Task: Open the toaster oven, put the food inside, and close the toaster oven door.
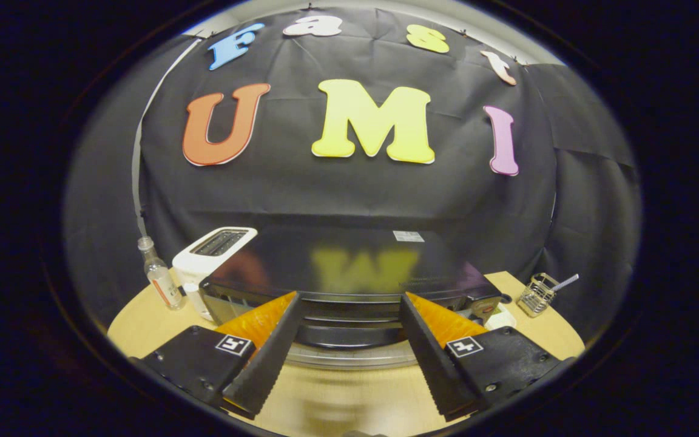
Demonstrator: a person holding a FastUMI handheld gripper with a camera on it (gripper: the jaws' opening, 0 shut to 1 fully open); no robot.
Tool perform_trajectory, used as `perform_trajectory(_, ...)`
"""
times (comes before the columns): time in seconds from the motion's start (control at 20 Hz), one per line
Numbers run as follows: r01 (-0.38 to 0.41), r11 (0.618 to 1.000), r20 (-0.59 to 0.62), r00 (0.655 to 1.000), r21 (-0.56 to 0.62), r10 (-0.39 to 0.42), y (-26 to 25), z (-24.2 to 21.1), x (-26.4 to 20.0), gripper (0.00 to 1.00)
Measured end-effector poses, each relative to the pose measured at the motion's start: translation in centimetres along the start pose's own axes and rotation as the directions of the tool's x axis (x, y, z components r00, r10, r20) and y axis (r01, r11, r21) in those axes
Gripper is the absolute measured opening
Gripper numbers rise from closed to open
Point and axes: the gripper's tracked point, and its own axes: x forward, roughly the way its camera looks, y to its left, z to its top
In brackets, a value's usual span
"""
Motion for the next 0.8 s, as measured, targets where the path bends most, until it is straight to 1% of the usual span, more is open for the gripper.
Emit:
perform_trajectory(0.15, -0.016, 1.0, -0.007, 1.0, 0.005, 0.016, -0.2, -1.3, -2.0, 1.0)
perform_trajectory(0.3, -0.046, 0.998, -0.019, 0.999, 0.038, 0.047, -0.2, -3.3, -4.0, 1.0)
perform_trajectory(0.5, -0.064, 0.998, -0.027, 0.998, 0.029, 0.064, -0.1, -5.9, -6.1, 1.0)
perform_trajectory(0.7, -0.076, 0.997, -0.067, 0.995, 0.026, 0.077, -0.2, -9.5, -7.4, 1.0)
perform_trajectory(0.8, -0.084, 0.996, -0.113, 0.99, 0.018, 0.085, -0.1, -11.7, -7.6, 1.0)
